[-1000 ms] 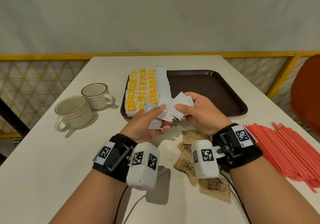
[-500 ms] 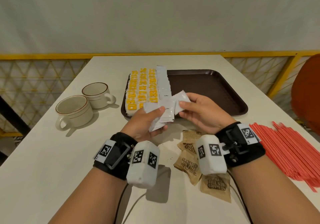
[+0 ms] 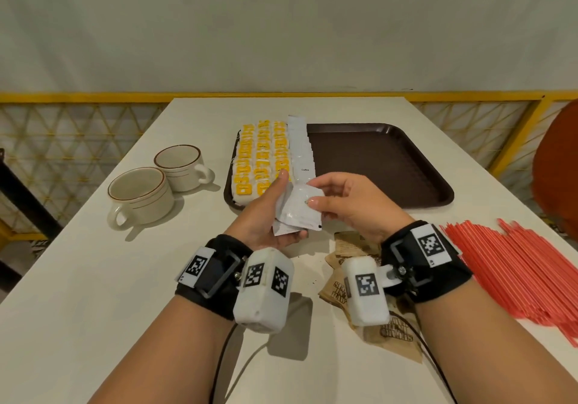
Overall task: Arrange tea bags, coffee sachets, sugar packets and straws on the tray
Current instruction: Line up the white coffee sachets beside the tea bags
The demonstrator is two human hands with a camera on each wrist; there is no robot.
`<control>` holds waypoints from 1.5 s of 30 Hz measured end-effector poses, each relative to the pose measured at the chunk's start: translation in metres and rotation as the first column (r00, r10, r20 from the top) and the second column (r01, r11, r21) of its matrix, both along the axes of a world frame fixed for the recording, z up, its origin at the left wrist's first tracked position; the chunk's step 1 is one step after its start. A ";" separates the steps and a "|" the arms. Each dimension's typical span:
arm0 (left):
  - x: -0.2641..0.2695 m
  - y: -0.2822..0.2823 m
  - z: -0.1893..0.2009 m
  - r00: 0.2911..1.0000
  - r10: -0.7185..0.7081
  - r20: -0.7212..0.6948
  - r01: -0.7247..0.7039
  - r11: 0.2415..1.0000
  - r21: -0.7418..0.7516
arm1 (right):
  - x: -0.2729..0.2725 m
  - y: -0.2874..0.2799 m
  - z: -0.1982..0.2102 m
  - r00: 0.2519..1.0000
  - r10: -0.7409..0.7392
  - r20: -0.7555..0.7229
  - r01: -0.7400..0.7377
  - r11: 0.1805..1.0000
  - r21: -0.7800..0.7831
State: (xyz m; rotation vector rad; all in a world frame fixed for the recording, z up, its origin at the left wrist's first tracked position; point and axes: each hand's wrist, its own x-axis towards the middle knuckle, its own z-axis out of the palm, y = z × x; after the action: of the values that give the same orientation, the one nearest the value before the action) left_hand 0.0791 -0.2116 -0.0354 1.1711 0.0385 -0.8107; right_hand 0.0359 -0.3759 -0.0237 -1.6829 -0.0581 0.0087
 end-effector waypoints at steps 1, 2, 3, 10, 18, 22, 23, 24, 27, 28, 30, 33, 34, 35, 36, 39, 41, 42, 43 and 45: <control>0.000 0.001 0.000 0.999 -0.033 -0.001 0.033 0.999 0.002 | 0.000 0.000 0.000 1.000 0.011 0.014 -0.011 0.999 -0.053; 0.000 0.002 0.001 0.998 -0.064 0.008 0.064 0.998 0.005 | -0.001 0.001 0.001 0.999 0.020 0.029 -0.017 0.994 -0.109; -0.002 0.002 0.002 0.996 -0.087 0.020 0.087 0.996 0.003 | -0.002 0.003 0.001 0.999 0.024 0.043 -0.017 0.988 -0.157; -0.008 0.002 0.002 0.995 0.005 0.098 0.002 0.997 -0.075 | 0.001 0.020 0.016 0.981 0.145 0.129 -0.060 0.860 -0.506; -0.012 0.001 0.005 0.992 0.075 0.100 -0.064 0.992 -0.112 | 0.009 0.036 0.019 0.966 0.229 0.121 -0.044 0.605 -0.795; -0.016 0.001 0.003 0.986 0.087 0.143 -0.062 0.983 -0.172 | 0.006 0.031 0.025 0.967 0.242 0.082 -0.109 0.679 -0.726; -0.016 0.002 0.004 0.985 0.075 0.156 -0.047 0.984 -0.174 | 0.005 0.028 0.027 0.966 0.242 0.087 -0.109 0.693 -0.713; -0.016 0.002 0.003 0.984 0.071 0.167 -0.043 0.985 -0.165 | 0.004 0.024 0.029 0.965 0.244 0.100 -0.109 0.715 -0.691; -0.014 0.000 0.003 0.980 0.061 0.187 -0.037 0.991 -0.131 | 0.003 0.013 0.033 0.957 0.242 0.160 -0.088 0.768 -0.635; -0.013 0.000 0.002 0.979 0.056 0.197 -0.033 0.992 -0.121 | 0.002 0.011 0.034 0.957 0.228 0.177 -0.068 0.774 -0.630; -0.011 -0.001 -0.001 0.978 0.054 0.202 -0.025 0.990 -0.142 | 0.001 0.010 0.033 0.960 0.186 0.211 -0.021 0.797 -0.604; -0.011 -0.002 -0.002 0.978 0.043 0.205 -0.011 0.988 -0.157 | 0.001 0.010 0.033 0.964 0.132 0.231 0.020 0.831 -0.556; -0.010 -0.003 -0.001 0.979 0.031 0.204 0.000 0.988 -0.153 | 0.000 0.010 0.033 0.971 0.118 0.210 0.021 0.827 -0.562; -0.011 -0.003 -0.001 0.979 0.016 0.201 0.015 0.989 -0.149 | 0.000 0.011 0.034 0.978 0.111 0.176 0.007 0.827 -0.562; -0.010 -0.003 -0.001 0.980 -0.003 0.198 0.032 0.989 -0.144 | -0.001 0.011 0.034 0.982 0.116 0.146 -0.017 0.833 -0.553; -0.012 -0.004 0.003 0.982 -0.027 0.185 0.053 0.989 -0.135 | -0.002 0.011 0.034 0.986 0.114 0.120 -0.042 0.875 -0.483; -0.012 -0.004 0.006 0.985 -0.011 0.170 0.033 0.991 -0.127 | -0.002 0.012 0.032 0.987 0.076 0.144 -0.012 0.917 -0.399; -0.012 -0.004 0.007 0.988 -0.001 0.156 0.021 0.992 -0.128 | -0.002 0.012 0.031 0.985 0.056 0.160 0.007 0.929 -0.370; -0.012 -0.003 0.008 0.991 0.006 0.135 0.012 0.991 -0.131 | -0.002 0.013 0.030 0.984 0.043 0.174 0.022 0.935 -0.354; -0.011 -0.002 0.009 0.996 0.015 0.084 -0.002 0.989 -0.149 | -0.003 0.015 0.030 0.983 0.034 0.182 0.030 0.941 -0.336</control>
State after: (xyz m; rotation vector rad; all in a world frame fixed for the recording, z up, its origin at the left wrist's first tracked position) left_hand 0.0678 -0.2132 -0.0266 1.0622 -0.0858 -0.7430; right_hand 0.0328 -0.3610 0.0058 -2.0241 -0.2089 -0.1445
